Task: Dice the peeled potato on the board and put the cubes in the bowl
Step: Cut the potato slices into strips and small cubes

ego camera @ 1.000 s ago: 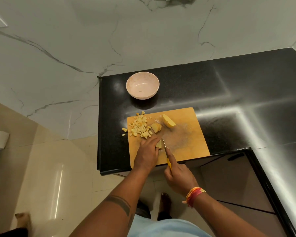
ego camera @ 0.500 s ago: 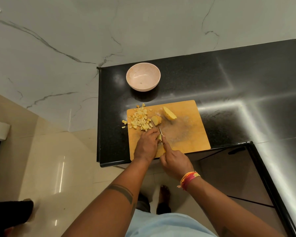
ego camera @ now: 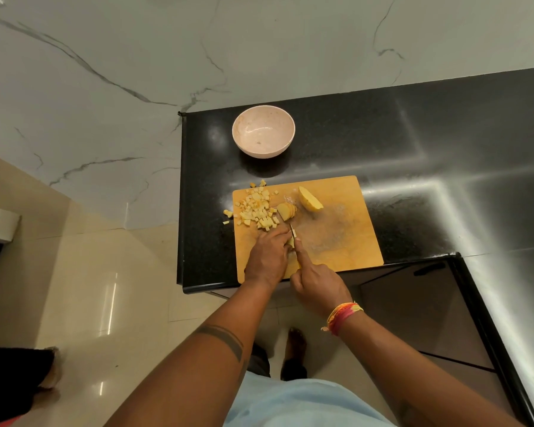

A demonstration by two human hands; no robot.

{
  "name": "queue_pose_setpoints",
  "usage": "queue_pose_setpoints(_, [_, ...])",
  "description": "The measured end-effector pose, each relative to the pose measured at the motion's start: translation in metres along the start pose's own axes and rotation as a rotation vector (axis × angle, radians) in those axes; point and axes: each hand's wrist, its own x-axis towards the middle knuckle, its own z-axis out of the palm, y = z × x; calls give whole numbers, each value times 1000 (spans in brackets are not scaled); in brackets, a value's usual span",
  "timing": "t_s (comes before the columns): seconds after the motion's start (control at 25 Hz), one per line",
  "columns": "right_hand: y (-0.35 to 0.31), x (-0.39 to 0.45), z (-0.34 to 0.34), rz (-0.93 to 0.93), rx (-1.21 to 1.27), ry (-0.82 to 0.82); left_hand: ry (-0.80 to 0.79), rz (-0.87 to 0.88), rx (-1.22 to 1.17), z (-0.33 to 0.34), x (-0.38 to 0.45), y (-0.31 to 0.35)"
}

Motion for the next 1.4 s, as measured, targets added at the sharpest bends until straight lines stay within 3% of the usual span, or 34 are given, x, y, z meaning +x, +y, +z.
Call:
queue_pose_setpoints(0.48, [9,-37,12,19,-92,-46,-18,53,86,-4,2,4])
queue_pose_setpoints(0.8, [13,-65,17,15,-8,-40,13,-6,45,-2,0,0])
queue_pose_setpoints(0.96, [6,-46,8,10,15,13,17,-10,84,-2,0,-3])
queue_pose_setpoints(1.4, [-7,-5,3,3,-32,-32,9,-40,40,-1,1,-2])
